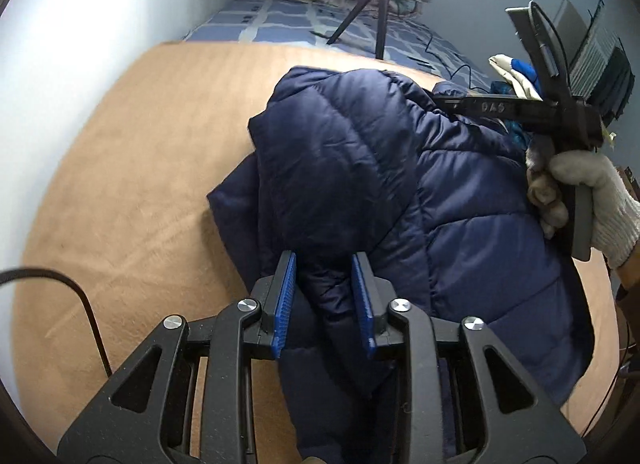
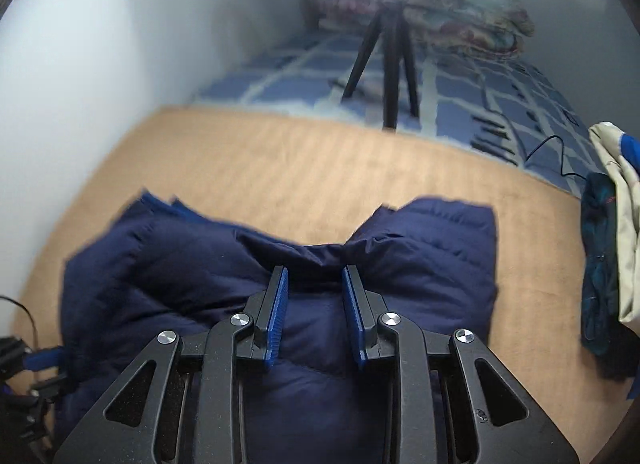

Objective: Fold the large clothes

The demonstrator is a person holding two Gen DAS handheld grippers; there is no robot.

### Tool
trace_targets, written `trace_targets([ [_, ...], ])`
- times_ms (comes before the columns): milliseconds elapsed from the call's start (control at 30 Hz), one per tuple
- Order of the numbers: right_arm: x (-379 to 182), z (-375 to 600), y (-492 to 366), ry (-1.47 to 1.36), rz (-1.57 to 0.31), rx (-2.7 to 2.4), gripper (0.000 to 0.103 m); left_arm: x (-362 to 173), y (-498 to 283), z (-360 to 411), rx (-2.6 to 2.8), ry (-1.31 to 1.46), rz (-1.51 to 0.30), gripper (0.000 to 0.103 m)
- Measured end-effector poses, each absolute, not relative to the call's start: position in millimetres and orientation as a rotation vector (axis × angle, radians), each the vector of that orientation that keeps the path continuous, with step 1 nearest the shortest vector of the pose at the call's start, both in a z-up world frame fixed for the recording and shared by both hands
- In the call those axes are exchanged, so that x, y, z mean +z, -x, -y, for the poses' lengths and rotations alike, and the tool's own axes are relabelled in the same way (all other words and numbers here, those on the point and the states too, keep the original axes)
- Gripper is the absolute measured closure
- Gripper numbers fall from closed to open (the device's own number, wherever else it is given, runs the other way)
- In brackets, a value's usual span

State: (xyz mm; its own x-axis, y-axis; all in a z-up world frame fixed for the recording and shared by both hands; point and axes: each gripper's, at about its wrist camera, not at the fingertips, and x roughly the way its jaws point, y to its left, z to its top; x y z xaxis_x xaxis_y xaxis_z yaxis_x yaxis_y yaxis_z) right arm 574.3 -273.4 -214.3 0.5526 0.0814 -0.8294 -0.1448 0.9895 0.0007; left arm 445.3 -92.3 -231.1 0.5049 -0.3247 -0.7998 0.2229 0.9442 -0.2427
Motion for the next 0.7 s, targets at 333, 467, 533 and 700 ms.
trace_targets([
  [333, -170.5, 304.3, -536.6, 0.016, -0.914, 0.205, 0.038, -223.6, -438.7, 8.7, -0.415, 0.568, -1.019, 0.026],
  [467, -159.9, 346.2, -488.1, -0.088, -0.892, 0.279, 0.026, -237.7, -444.7, -16.1, -0.432, 0.752, -1.067, 0.022],
  [533, -166.2, 366.3, -469.1, -0.164, -0.913, 0.308, 0.021, -248.6, -450.8, -22.0, -0.449, 0.808, -1.1, 0.022],
  [700, -202.3, 405.6, -433.2, -0.352, -0.976, 0.347, 0.021, -272.1, -463.1, -23.9, -0.501, 0.931, -1.15, 0.021],
])
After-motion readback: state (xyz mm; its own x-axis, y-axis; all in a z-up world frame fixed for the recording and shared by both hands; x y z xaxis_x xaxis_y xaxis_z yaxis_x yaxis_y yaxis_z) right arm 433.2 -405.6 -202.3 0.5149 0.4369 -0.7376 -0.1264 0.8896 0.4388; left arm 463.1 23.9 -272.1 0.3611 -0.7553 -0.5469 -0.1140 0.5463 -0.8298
